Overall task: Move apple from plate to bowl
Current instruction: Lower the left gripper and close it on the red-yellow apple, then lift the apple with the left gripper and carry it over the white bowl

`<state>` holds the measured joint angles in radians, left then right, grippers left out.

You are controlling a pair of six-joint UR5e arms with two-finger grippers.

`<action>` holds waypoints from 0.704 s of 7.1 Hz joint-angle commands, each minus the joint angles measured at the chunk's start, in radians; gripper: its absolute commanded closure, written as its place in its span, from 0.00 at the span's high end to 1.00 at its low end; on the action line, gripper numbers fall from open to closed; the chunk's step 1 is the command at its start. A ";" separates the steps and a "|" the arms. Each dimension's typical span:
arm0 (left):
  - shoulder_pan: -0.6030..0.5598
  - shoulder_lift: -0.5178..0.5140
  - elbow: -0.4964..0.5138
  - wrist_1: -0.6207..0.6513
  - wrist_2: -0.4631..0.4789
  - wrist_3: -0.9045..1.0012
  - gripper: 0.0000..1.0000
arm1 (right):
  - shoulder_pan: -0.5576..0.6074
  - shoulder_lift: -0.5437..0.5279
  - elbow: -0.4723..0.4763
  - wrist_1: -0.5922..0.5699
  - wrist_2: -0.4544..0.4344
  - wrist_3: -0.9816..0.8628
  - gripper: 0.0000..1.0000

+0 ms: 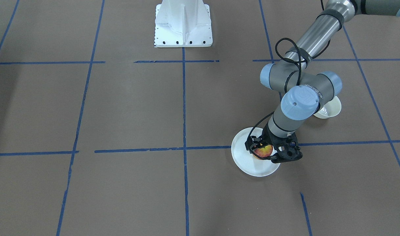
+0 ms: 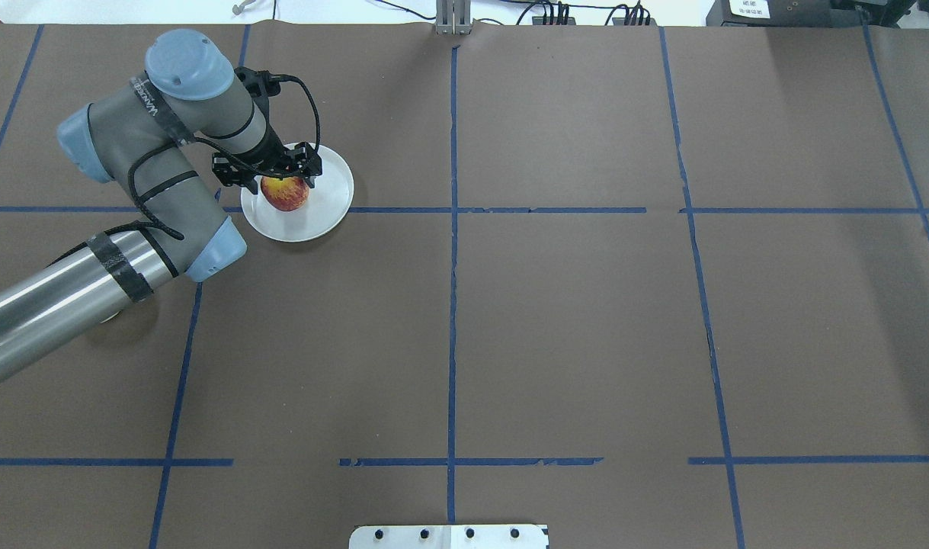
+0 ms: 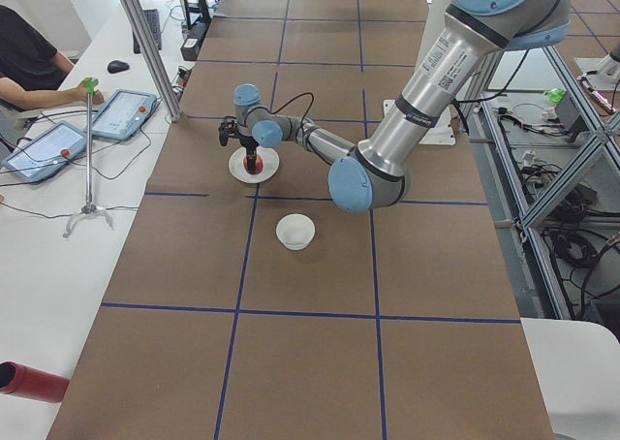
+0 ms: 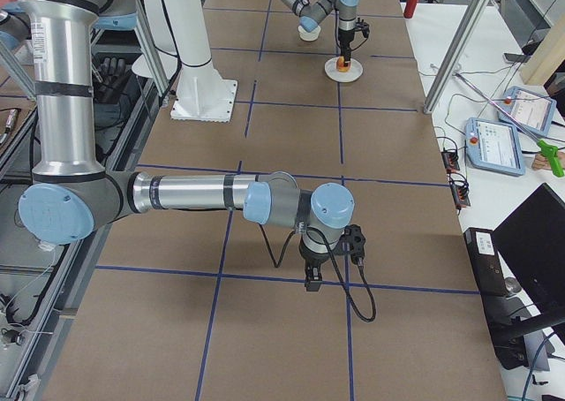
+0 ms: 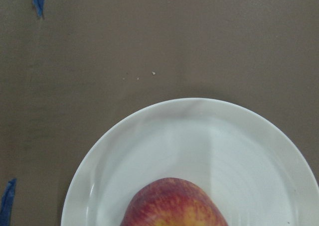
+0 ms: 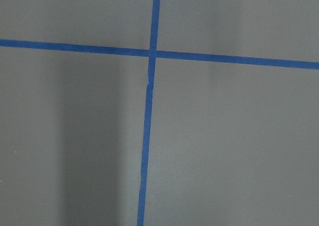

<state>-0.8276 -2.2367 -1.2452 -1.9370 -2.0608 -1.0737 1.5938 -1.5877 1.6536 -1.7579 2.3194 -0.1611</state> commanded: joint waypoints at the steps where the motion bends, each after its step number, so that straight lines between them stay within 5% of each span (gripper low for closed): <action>1: 0.010 0.000 0.006 -0.010 0.001 0.000 0.93 | 0.000 0.000 0.000 0.000 0.000 0.000 1.00; 2: 0.010 0.000 0.000 -0.010 -0.001 0.008 0.27 | 0.000 0.000 0.000 0.000 0.000 0.000 1.00; 3: -0.010 0.003 -0.005 -0.007 -0.001 0.014 0.00 | 0.000 0.000 0.000 0.000 0.000 0.000 1.00; 5: -0.096 0.069 -0.157 0.071 -0.008 0.110 0.00 | 0.000 0.000 0.000 0.000 0.000 0.000 1.00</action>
<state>-0.8788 -2.2113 -1.3105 -1.9163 -2.0648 -1.0221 1.5938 -1.5877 1.6536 -1.7580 2.3194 -0.1611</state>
